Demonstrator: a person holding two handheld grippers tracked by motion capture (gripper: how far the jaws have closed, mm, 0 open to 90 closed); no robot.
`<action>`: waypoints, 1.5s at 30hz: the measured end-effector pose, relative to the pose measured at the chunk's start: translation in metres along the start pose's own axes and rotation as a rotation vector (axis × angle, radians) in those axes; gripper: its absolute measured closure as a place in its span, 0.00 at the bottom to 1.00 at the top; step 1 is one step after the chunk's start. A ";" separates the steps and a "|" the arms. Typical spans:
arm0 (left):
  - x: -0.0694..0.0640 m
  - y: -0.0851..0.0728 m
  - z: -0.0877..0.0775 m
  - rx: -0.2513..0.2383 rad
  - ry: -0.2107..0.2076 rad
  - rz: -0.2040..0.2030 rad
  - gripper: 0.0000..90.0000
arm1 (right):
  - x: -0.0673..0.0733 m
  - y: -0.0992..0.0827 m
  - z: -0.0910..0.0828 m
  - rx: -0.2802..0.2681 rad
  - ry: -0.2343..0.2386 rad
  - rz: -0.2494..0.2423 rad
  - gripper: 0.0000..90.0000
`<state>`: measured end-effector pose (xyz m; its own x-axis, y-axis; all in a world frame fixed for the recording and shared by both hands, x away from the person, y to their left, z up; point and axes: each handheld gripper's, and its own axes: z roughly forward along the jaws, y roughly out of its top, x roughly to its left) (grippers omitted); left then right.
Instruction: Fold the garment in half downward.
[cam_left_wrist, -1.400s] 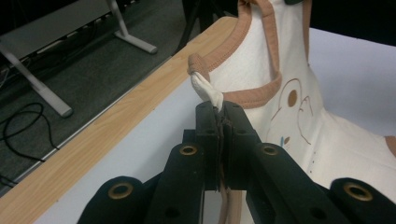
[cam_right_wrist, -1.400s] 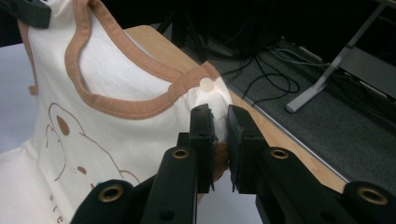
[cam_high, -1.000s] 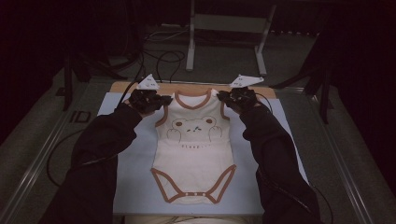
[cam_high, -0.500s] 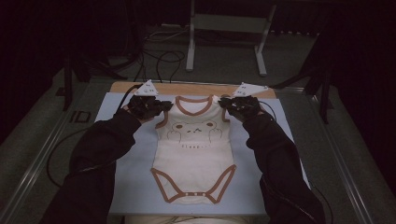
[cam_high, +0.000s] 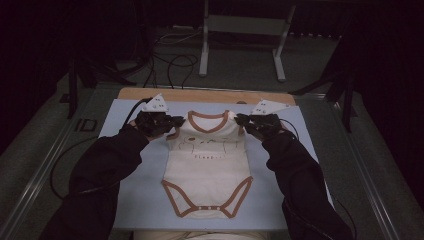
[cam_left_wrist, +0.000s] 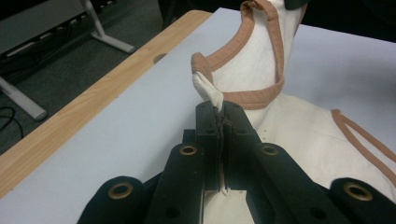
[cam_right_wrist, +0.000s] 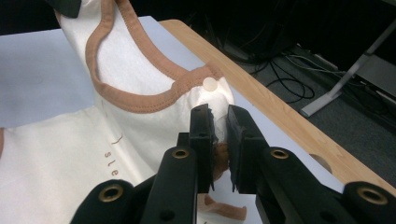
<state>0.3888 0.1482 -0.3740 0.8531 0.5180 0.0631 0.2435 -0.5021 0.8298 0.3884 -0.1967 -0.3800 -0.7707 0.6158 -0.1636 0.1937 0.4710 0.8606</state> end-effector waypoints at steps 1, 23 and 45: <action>-0.003 -0.002 -0.002 0.003 -0.002 0.003 0.97 | 0.002 -0.001 -0.002 -0.004 0.004 0.002 0.90; -0.039 -0.024 -0.007 0.020 -0.040 0.038 0.97 | 0.036 -0.028 -0.018 0.003 0.055 -0.014 0.90; -0.075 -0.053 -0.012 0.031 -0.102 0.034 0.97 | 0.074 -0.054 -0.037 -0.005 0.112 -0.008 0.90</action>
<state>0.3060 0.1443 -0.4160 0.9033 0.4279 0.0327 0.2265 -0.5402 0.8105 0.2989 -0.1997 -0.4208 -0.8351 0.5377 -0.1162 0.1844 0.4726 0.8618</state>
